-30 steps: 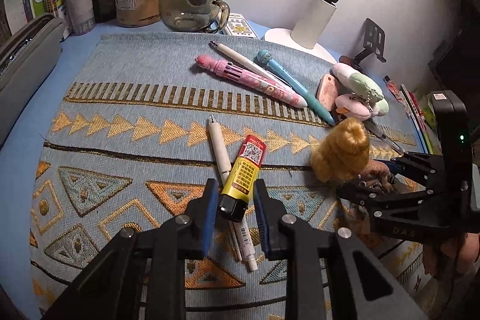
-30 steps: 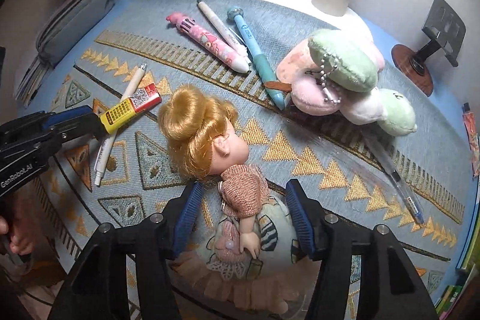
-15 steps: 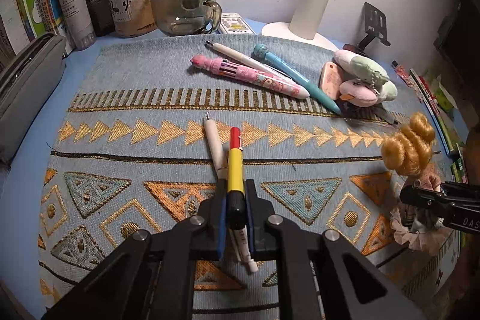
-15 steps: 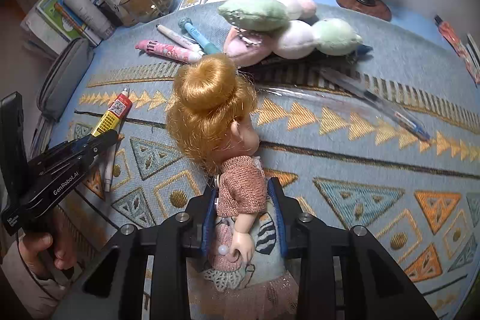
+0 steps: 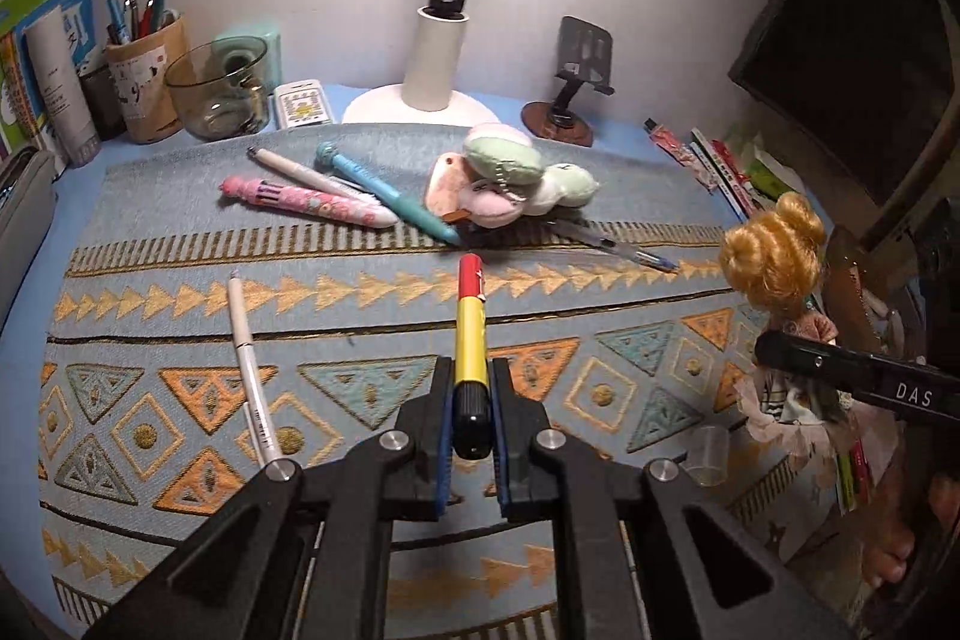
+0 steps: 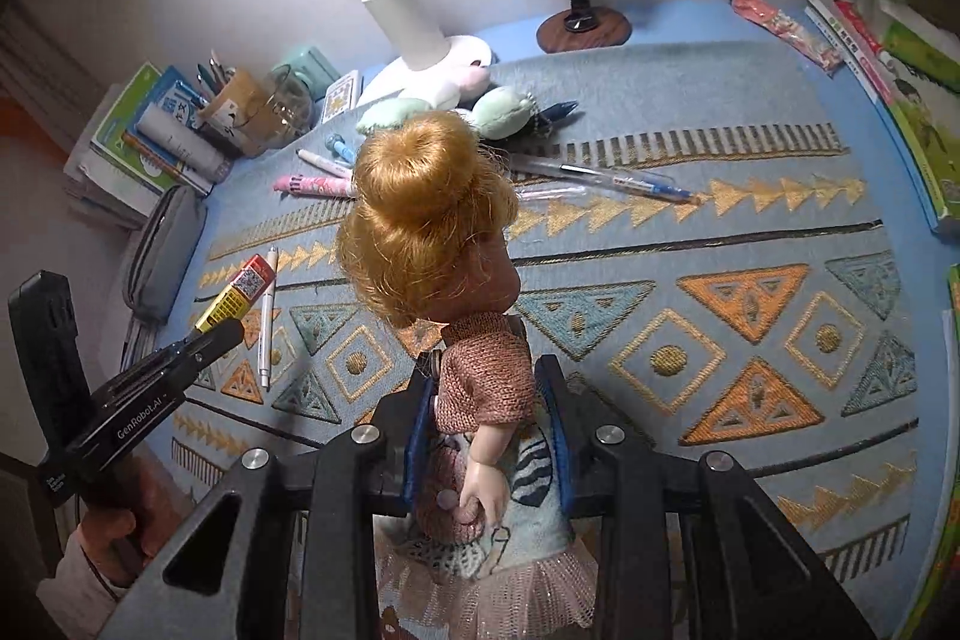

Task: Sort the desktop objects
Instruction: 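Carry the marker and doll to the glass bowl and open both tools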

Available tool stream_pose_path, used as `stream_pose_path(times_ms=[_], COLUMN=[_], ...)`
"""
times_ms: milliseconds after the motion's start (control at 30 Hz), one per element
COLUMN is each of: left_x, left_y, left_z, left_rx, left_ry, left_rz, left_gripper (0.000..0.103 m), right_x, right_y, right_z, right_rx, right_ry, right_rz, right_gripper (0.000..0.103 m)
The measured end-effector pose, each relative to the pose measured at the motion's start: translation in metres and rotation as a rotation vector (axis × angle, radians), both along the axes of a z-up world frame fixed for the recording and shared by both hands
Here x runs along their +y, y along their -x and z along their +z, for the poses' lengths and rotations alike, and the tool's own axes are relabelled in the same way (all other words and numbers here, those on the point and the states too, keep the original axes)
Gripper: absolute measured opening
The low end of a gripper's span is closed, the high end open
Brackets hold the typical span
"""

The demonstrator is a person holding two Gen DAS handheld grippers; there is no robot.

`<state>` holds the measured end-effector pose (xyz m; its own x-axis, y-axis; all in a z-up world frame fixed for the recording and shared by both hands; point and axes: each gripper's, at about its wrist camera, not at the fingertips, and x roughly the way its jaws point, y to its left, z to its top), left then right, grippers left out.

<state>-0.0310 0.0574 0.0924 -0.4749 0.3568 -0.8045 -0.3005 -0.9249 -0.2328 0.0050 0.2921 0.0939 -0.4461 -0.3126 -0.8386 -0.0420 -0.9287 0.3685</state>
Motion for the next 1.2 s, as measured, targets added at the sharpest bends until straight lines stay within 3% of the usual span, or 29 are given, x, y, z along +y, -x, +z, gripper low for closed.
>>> stream_pose_path(times_ms=[367, 667, 967, 1200], left_x=[0.14, 0.254, 0.354, 0.413], left_y=[-0.018, -0.042, -0.06, -0.055], left_z=[0.058, 0.093, 0.09, 0.064], left_rx=[0.093, 0.169, 0.178, 0.144], left_ry=[-0.073, -0.124, -0.168, -0.151], left_rz=[-0.242, -0.417, -0.544, -0.574], left_gripper=[0.008, 0.008, 0.008, 0.008], right_x=[0.092, 0.186, 0.28, 0.342], right_y=[-0.051, -0.105, -0.139, -0.131], right_z=[0.066, 0.092, 0.105, 0.085], right_rx=[0.136, 0.209, 0.234, 0.166], right_ry=[-0.008, 0.007, -0.013, 0.004], right_rz=[-0.16, -0.341, -0.501, -0.559], right_gripper=[0.033, 0.033, 0.033, 0.033])
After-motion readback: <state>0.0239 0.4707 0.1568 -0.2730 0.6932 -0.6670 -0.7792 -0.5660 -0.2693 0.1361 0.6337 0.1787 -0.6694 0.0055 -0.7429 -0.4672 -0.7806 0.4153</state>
